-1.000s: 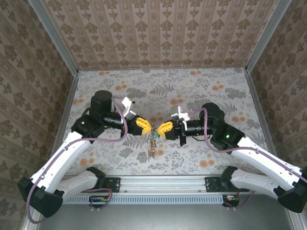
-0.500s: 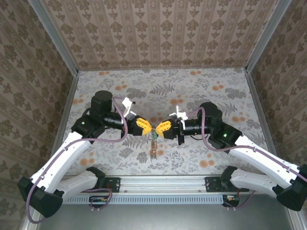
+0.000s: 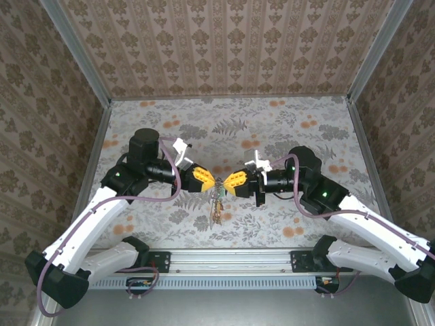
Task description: Put the keys on the keyring
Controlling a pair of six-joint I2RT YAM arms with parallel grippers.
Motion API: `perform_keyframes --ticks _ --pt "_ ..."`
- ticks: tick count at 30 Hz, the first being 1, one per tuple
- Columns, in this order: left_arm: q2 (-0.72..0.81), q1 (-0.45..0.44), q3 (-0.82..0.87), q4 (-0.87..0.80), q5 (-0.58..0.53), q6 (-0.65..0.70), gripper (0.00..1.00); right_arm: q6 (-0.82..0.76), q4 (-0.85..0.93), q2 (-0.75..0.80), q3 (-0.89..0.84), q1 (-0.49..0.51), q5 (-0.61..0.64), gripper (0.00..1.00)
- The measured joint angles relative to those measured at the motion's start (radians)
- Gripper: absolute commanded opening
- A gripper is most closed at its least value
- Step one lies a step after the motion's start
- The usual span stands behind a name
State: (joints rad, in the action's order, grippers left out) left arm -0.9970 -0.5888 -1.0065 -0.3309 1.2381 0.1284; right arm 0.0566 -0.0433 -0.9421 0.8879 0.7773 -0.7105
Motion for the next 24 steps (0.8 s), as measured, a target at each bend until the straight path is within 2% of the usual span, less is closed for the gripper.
perform_keyframes --ticks 24 --pt "0.0 0.0 0.0 0.0 0.0 0.0 0.0 0.0 -0.002 -0.013 -0.013 0.0 0.001 0.0"
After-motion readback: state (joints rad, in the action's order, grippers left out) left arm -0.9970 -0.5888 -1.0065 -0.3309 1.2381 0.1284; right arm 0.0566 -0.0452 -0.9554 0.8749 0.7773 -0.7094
